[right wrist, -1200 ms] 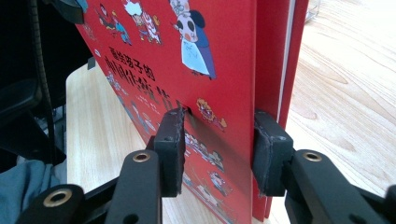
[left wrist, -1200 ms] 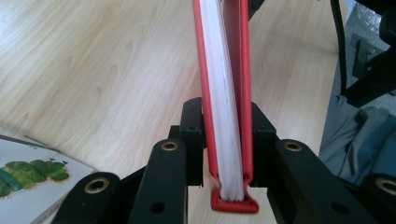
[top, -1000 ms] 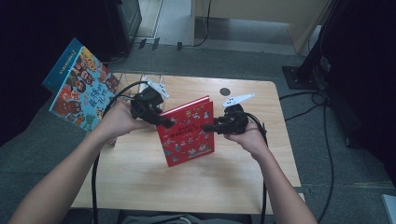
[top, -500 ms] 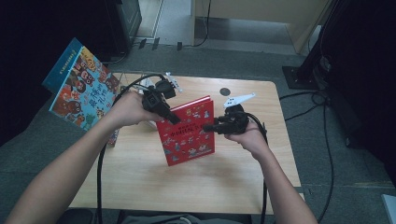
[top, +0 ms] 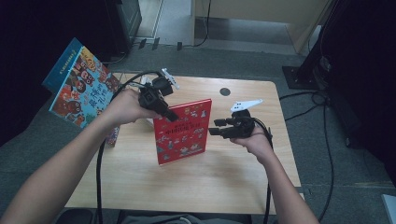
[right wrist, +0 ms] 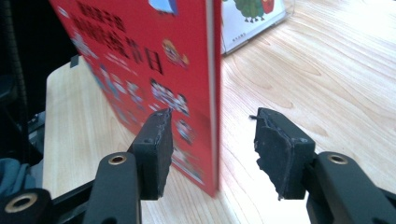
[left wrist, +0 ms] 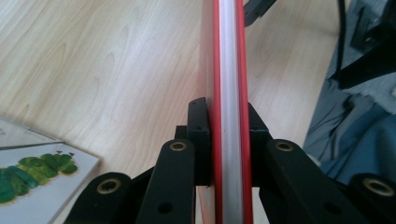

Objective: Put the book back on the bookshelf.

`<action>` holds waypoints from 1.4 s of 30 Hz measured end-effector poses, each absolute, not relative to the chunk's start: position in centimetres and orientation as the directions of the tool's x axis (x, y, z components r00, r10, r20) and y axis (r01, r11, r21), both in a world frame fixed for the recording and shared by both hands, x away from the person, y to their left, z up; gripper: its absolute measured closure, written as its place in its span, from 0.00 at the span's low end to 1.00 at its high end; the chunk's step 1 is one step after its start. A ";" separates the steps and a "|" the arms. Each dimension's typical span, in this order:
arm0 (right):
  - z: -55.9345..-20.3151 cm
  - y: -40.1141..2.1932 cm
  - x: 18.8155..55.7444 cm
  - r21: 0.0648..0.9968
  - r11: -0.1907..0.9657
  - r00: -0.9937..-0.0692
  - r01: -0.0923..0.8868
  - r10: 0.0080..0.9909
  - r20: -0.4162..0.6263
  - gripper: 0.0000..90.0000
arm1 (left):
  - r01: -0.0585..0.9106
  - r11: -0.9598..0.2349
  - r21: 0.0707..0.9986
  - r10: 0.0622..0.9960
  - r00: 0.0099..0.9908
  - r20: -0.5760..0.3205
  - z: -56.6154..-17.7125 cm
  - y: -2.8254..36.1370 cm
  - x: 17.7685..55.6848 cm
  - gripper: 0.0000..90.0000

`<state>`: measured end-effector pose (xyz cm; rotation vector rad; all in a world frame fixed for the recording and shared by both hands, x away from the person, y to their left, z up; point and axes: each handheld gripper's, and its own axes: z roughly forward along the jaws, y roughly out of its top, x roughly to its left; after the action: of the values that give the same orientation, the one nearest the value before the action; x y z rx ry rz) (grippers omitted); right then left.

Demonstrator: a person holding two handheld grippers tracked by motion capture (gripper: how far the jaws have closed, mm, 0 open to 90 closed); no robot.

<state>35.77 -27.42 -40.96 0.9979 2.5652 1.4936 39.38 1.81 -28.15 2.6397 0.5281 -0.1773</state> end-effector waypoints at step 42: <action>-50.4 -26.1 36.4 0.668 0.412 -0.639 0.620 0.759 0.125 0.52 | 0.643 -0.657 0.394 0.586 0.764 -0.270 -26.7 13.5 37.8 0.89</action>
<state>36.38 -26.07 -50.35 1.2218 2.4672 1.0391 37.78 13.49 -26.69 2.4866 0.9260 -0.1630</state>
